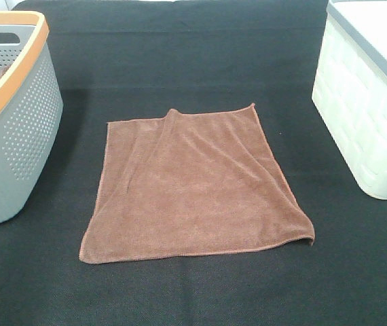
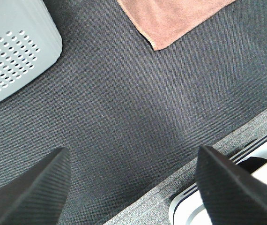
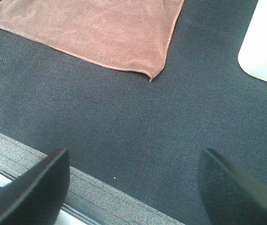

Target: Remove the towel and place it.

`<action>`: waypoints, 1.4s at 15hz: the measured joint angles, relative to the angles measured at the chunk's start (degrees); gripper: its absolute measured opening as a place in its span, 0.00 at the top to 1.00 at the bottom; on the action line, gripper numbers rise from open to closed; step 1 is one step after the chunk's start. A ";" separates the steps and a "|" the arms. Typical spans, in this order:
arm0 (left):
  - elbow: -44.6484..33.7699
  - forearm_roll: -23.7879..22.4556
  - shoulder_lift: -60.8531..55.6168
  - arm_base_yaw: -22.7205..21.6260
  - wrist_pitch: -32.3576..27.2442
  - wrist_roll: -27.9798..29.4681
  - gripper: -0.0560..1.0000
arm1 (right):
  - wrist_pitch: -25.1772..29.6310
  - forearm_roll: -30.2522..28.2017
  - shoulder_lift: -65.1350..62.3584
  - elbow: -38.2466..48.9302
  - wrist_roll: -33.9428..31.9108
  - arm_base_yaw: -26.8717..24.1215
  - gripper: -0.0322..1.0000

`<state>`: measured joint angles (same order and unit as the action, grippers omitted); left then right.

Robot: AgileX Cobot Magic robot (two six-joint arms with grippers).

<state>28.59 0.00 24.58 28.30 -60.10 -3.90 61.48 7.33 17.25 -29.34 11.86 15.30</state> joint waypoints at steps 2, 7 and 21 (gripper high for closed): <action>0.00 0.00 0.00 0.00 0.00 0.00 0.27 | 0.00 0.00 0.00 0.00 0.00 0.00 0.27; 0.00 0.34 -0.63 -4.87 0.00 0.00 0.27 | -0.06 0.11 -0.57 0.00 0.00 -1.89 0.27; 0.00 0.00 -24.81 -27.10 0.00 0.00 0.27 | 0.00 0.80 -17.65 0.17 0.00 -12.78 0.27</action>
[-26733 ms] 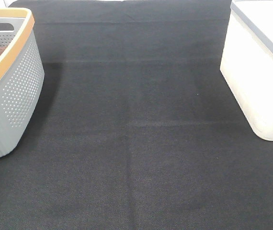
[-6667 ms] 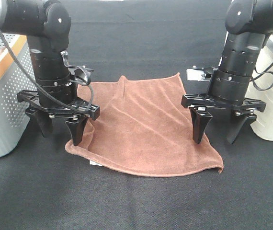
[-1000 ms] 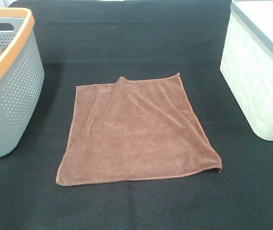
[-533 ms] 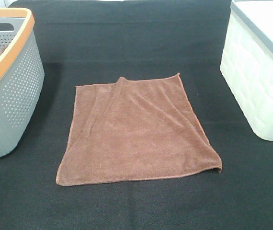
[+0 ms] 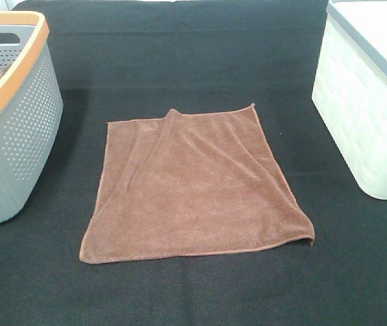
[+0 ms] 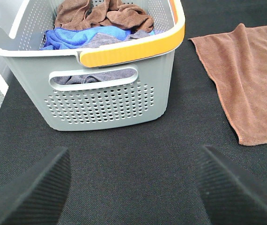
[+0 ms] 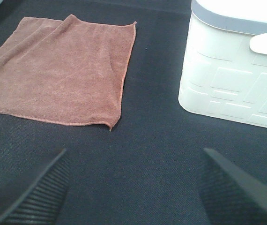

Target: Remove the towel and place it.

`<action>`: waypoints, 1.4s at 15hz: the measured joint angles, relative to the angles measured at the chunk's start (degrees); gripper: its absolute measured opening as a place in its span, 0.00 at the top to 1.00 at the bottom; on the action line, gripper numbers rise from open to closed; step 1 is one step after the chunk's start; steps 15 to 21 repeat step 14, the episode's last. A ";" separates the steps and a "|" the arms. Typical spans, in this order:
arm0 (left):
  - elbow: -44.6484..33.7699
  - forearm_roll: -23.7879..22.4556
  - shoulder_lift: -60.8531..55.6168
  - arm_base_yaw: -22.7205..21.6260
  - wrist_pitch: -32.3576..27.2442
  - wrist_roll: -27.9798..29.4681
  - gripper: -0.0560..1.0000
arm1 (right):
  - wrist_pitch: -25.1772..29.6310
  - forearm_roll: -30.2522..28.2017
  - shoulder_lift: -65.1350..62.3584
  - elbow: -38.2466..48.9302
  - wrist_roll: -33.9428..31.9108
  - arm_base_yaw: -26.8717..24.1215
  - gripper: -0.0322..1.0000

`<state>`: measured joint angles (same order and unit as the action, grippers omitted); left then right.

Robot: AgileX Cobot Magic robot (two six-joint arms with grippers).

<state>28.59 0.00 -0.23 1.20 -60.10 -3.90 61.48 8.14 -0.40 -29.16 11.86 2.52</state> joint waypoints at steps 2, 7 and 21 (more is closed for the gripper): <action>0.00 0.00 0.00 0.00 0.00 -0.06 0.27 | 0.00 0.00 0.00 0.06 0.00 0.00 0.27; 0.00 0.00 0.00 0.00 0.00 -0.11 0.27 | 0.00 0.00 0.00 0.06 -0.06 0.00 0.27; 0.00 0.00 0.00 0.00 0.00 -0.17 0.27 | 0.00 0.00 0.00 0.06 -0.06 0.00 0.27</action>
